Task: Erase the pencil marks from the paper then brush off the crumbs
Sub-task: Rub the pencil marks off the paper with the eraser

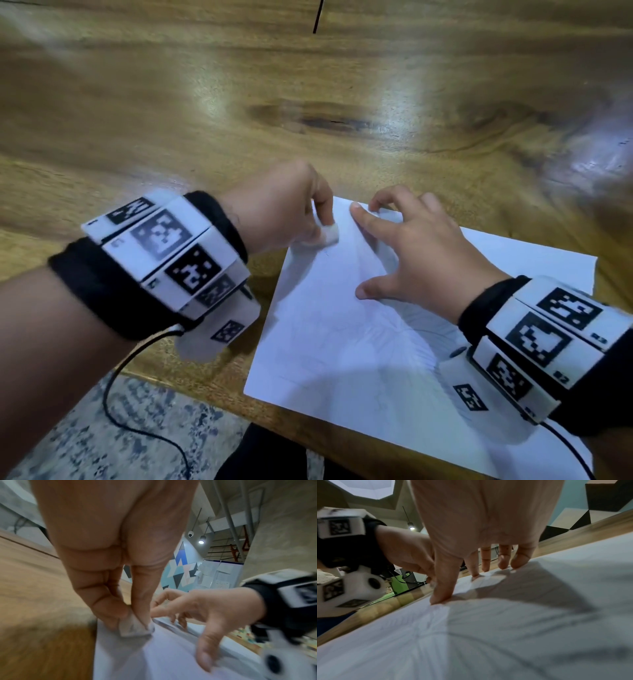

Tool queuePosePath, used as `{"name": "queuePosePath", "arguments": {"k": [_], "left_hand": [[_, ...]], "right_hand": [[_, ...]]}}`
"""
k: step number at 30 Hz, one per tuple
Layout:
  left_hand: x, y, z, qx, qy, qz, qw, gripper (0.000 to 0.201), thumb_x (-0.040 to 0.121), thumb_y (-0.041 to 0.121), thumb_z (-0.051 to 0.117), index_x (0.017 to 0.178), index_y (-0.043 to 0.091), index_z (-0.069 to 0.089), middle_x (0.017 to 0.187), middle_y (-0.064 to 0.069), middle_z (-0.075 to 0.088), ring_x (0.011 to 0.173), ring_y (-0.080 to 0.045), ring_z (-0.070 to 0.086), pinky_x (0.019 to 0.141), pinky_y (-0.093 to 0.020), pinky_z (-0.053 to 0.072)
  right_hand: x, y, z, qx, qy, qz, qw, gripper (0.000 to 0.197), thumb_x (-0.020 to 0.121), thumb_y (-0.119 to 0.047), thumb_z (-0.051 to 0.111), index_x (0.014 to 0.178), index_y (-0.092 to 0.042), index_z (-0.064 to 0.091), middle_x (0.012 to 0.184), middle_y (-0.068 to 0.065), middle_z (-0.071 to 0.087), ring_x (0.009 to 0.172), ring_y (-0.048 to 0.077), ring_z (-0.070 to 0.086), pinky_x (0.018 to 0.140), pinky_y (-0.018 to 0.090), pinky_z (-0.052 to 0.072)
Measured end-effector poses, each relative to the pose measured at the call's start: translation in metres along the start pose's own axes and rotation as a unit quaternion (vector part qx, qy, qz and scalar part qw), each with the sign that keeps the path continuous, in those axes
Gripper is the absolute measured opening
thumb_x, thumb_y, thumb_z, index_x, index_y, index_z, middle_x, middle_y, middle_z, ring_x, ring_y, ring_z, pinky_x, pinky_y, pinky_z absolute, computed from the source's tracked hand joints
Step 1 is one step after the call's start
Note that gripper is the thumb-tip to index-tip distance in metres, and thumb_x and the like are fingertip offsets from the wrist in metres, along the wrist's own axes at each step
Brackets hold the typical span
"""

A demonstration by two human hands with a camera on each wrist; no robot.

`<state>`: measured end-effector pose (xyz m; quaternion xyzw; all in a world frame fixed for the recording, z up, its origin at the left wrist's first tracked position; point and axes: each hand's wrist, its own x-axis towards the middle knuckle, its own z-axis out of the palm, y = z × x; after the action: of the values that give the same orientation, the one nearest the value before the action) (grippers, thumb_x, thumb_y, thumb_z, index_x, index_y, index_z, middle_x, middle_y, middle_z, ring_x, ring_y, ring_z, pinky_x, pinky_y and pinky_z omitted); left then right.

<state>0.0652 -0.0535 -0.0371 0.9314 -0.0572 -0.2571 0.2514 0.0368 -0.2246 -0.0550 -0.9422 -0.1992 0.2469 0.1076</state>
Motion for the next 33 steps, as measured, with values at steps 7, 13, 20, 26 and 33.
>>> {"name": "queuePosePath", "arguments": {"k": [7,13,20,26,33], "left_hand": [[0.017,0.012,-0.010,0.003,0.051,0.027,0.998,0.010,0.070,0.007,0.068,0.078,0.013,0.070,0.056,0.008,0.053,0.052,-0.004,0.046,0.048,-0.017,0.037],[-0.003,0.006,0.004,0.059,-0.014,0.043,0.997,0.007,0.070,0.013,0.069,0.075,0.018,0.069,0.055,0.013,0.048,0.051,-0.002,0.043,0.043,-0.008,0.032],[0.010,0.006,-0.005,0.033,0.052,0.034,0.998,0.006,0.074,0.010,0.066,0.078,0.013,0.067,0.058,0.008,0.051,0.056,-0.007,0.045,0.049,-0.018,0.034],[-0.011,-0.006,0.002,0.063,-0.036,0.033,0.997,0.013,0.072,0.010,0.070,0.076,0.022,0.069,0.069,0.003,0.066,0.063,-0.011,0.058,0.052,-0.016,0.039],[-0.005,-0.010,0.002,0.041,0.044,0.041,0.997,0.006,0.073,0.011,0.066,0.076,0.017,0.067,0.067,-0.004,0.066,0.056,-0.007,0.051,0.051,-0.019,0.038]], "right_hand": [[0.000,0.000,0.000,-0.002,-0.004,0.001,1.000,0.098,0.064,-0.058,0.070,0.144,-0.039,0.016,0.136,-0.012,0.018,0.115,0.016,0.020,0.099,0.032,0.027],[0.000,0.000,0.001,-0.001,-0.010,0.001,1.000,0.097,0.065,-0.056,0.070,0.144,-0.038,0.016,0.138,-0.012,0.017,0.113,0.016,0.018,0.099,0.031,0.026],[0.000,0.000,0.000,-0.008,-0.009,-0.002,1.000,0.097,0.065,-0.057,0.069,0.144,-0.038,0.015,0.137,-0.012,0.016,0.114,0.016,0.019,0.099,0.031,0.026],[0.000,0.001,0.001,-0.011,-0.004,-0.001,1.000,0.098,0.065,-0.058,0.069,0.144,-0.038,0.015,0.138,-0.011,0.016,0.117,0.017,0.019,0.101,0.031,0.026],[0.001,0.000,0.001,-0.015,-0.001,-0.002,1.000,0.098,0.065,-0.059,0.069,0.144,-0.037,0.015,0.138,-0.011,0.017,0.116,0.017,0.021,0.101,0.031,0.026]]}}
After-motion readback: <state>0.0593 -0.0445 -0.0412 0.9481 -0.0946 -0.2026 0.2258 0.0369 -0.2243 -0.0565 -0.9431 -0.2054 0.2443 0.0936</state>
